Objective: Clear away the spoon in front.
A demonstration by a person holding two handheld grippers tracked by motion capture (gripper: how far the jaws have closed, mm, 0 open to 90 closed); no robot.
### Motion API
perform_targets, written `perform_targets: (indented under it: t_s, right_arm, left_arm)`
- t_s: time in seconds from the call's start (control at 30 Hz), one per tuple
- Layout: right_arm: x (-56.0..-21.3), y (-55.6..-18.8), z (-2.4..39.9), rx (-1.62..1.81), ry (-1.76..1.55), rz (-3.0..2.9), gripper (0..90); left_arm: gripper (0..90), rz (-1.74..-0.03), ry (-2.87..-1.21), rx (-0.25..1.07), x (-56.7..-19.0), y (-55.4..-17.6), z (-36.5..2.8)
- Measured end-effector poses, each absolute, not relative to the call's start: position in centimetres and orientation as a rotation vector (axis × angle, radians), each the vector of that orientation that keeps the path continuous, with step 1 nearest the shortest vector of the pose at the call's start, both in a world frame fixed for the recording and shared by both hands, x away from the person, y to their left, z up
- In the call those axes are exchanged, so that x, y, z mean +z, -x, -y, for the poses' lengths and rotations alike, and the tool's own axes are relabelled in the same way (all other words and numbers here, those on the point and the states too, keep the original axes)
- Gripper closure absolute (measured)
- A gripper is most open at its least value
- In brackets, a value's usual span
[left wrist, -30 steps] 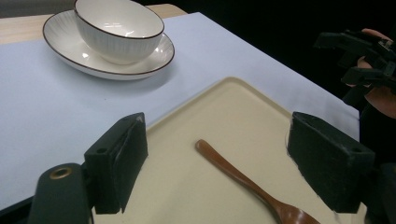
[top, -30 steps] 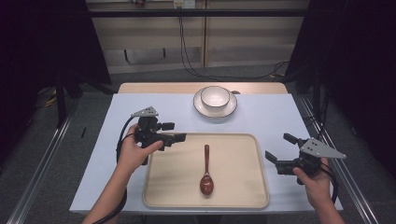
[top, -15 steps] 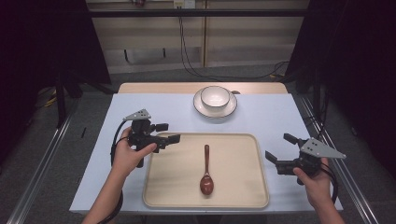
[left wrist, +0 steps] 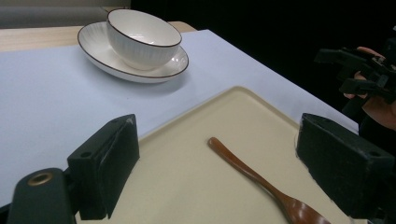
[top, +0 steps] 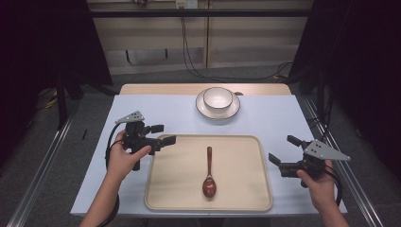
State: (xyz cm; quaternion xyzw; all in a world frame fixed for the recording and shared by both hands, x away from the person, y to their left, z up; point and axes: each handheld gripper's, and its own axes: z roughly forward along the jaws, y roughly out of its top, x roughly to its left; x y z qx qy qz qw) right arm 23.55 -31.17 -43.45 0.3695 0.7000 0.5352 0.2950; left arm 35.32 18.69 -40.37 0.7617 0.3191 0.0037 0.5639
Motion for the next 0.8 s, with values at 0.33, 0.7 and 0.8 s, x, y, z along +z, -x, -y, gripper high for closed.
perform_targets:
  t_s: [0.33,0.7,0.8]
  right_arm:
    - [-43.6,-23.6,31.1,1.427,-0.973,-1.873,3.3]
    - [-43.6,-23.7,31.1,1.423,-0.983,-1.887,3.3]
    - [-43.7,-23.7,31.1,1.424,-0.988,-1.886,3.2]
  left_arm:
    - [9.5,-0.751,-1.766,0.035,-40.4,-34.9,-20.2]
    - [7.0,-0.771,-1.716,0.075,-40.5,-34.5,-21.8]
    - [6.8,-0.773,-1.709,0.086,-40.5,-34.5,-22.0]
